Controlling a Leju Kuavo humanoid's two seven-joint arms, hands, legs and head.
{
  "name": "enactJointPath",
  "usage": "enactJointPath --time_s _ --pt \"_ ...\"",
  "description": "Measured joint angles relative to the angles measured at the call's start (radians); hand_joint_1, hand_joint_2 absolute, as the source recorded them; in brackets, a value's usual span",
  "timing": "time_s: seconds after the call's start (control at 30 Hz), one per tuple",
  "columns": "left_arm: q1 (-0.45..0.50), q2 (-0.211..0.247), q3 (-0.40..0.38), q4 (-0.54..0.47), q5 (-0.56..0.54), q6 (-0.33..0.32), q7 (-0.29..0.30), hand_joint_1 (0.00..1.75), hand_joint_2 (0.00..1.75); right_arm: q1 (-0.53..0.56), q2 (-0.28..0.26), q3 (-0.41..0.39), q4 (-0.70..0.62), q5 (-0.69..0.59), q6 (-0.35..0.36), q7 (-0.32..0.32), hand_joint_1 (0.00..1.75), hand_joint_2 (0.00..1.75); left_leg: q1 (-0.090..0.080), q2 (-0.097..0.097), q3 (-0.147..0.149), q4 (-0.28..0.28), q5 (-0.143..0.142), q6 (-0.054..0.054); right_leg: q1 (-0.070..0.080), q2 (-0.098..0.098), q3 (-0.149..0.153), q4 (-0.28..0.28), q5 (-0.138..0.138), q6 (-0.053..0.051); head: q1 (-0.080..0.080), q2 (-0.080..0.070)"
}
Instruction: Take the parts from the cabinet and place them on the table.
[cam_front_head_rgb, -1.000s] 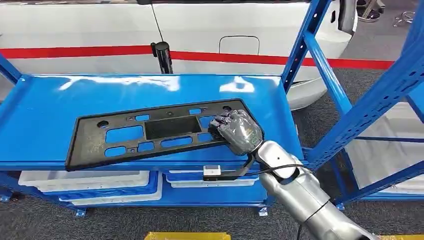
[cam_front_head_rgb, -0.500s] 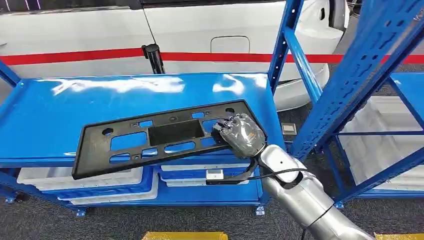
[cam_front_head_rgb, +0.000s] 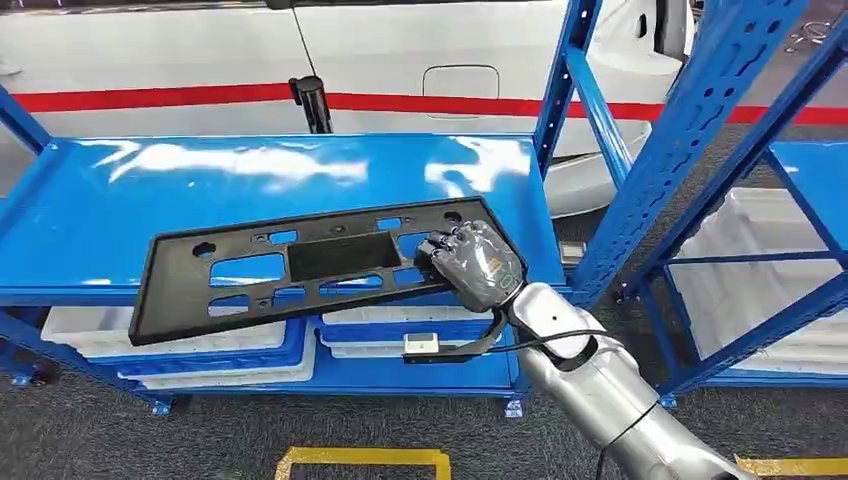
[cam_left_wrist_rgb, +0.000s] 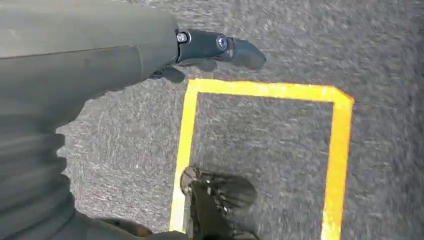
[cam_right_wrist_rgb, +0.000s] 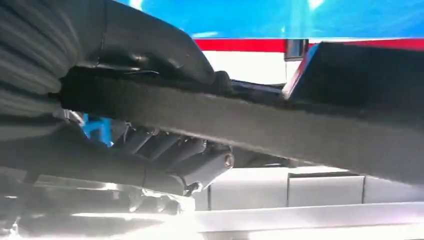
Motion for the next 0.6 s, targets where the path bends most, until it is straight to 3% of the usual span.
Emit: enactJointPath --time_s 0.03,0.1,0.13,0.17,0.2,0.23,0.3,0.33,0.37,0.4,0.47,0.5,0.53,0.57,0.6 --pt "-0.002 -0.003 -0.002 0.0 0.0 0.0 0.0 0.0 1.75 -0.003 -0.001 0.0 0.002 0.001 0.0 0.0 1.75 1.75 -0.004 0.001 -0.008 -0.009 0.014 -0.001 0.0 0.004 -0.022 0.025 -0.036 -0.005 0.0 0.0" --pt "-0.005 -0.004 -0.005 0.0 0.0 -0.002 0.0 0.0 1.75 -0.004 -0.002 -0.001 0.008 0.001 0.0 0.0 1.75 1.75 -0.005 0.001 -0.033 -0.009 0.034 0.0 -0.005 0.005 -0.065 0.159 -0.13 -0.019 0.002 0.0" --pt "-0.004 -0.005 -0.006 0.0 0.0 -0.003 -0.001 0.0 1.75 -0.003 -0.002 0.0 0.011 0.001 0.0 0.0 1.75 1.75 -0.005 0.001 -0.048 -0.008 0.043 -0.001 -0.008 0.005 -0.087 0.238 -0.168 -0.018 0.0 0.0" --pt "-0.003 -0.006 -0.007 0.0 0.0 -0.003 -0.001 0.0 1.75 -0.002 -0.002 0.0 0.014 0.003 0.0 0.0 1.75 1.75 -0.004 0.001 -0.064 -0.007 0.055 -0.005 -0.011 0.005 -0.096 0.294 -0.182 -0.007 0.002 0.0" --pt "-0.003 -0.008 -0.007 0.0 0.0 -0.003 -0.001 0.0 1.75 -0.002 -0.002 0.0 0.017 0.005 -0.001 0.0 1.75 1.75 -0.004 0.001 -0.077 -0.007 0.065 -0.008 -0.016 0.005 -0.084 0.298 -0.173 0.006 0.001 0.0" --pt "-0.003 -0.009 -0.007 0.0 0.0 -0.004 -0.001 0.0 1.75 -0.002 -0.002 0.0 0.019 0.007 -0.001 0.0 1.75 1.75 -0.002 0.001 -0.092 -0.005 0.075 -0.014 -0.021 0.005 -0.05 0.261 -0.149 0.023 0.002 0.0" --pt "-0.003 -0.01 -0.008 0.0 0.0 -0.006 -0.001 0.0 1.75 -0.003 -0.002 0.0 0.021 0.009 -0.002 0.0 1.75 1.75 0.001 0.0 -0.117 0.0 0.094 -0.025 -0.029 0.004 0.057 0.113 -0.104 0.046 0.002 0.0" --pt "-0.003 -0.01 -0.008 0.0 0.0 -0.006 0.0 0.0 1.75 -0.006 -0.002 0.0 0.021 0.009 -0.002 0.0 1.75 1.75 0.0 0.0 -0.129 0.009 0.1 -0.035 -0.032 0.004 0.112 0.024 -0.129 0.041 0.002 0.0" --pt "-0.004 -0.01 -0.008 0.0 0.0 -0.006 0.0 0.0 1.75 -0.008 0.003 -0.001 0.02 0.01 -0.003 0.001 1.75 1.75 -0.003 0.001 -0.142 0.014 0.107 -0.042 -0.016 0.011 0.142 -0.013 -0.138 0.028 -0.001 0.0" --pt "-0.003 -0.01 -0.008 0.0 0.002 -0.006 -0.001 0.0 1.75 -0.009 0.002 -0.002 0.021 0.01 -0.003 0.002 1.75 1.75 -0.004 0.001 -0.14 0.012 0.116 -0.049 -0.015 0.01 0.122 -0.012 -0.132 0.022 -0.003 0.0" --pt "-0.001 -0.01 -0.007 0.0 0.003 -0.01 -0.001 0.0 1.75 -0.011 0.002 -0.002 0.025 0.009 -0.003 0.002 1.75 1.75 0.001 0.0 -0.141 0.006 0.132 -0.058 -0.013 0.011 0.115 -0.006 -0.124 0.006 -0.006 0.0" --pt "0.002 -0.009 -0.007 0.0 0.005 -0.01 -0.001 0.0 1.75 -0.014 0.003 -0.002 0.028 0.009 -0.001 0.002 1.75 1.75 0.009 -0.001 -0.146 0.008 0.133 -0.064 -0.031 0.007 0.106 -0.012 -0.111 -0.011 -0.004 0.0" --pt "0.002 -0.008 -0.007 0.0 0.005 -0.011 -0.001 0.0 1.75 -0.02 0.008 -0.002 0.03 0.008 0.0 0.001 1.75 1.75 0.012 -0.004 -0.159 0.031 0.087 -0.069 -0.028 0.005 0.106 -0.011 -0.101 -0.02 -0.007 0.0" --pt "0.003 -0.008 -0.007 0.0 0.008 -0.013 -0.002 0.0 1.75 -0.028 0.01 -0.002 0.032 0.008 0.0 0.001 1.75 1.75 0.012 -0.004 -0.176 0.089 0.012 -0.074 -0.028 0.005 0.094 -0.011 -0.09 -0.034 -0.009 0.0" --pt "0.003 -0.009 -0.007 0.0 0.008 -0.014 -0.002 0.0 1.75 -0.035 0.013 -0.002 0.035 0.008 0.001 0.001 1.75 1.75 0.013 -0.006 -0.196 0.165 -0.049 -0.08 -0.027 0.004 0.083 -0.01 -0.078 -0.036 -0.011 0.0"
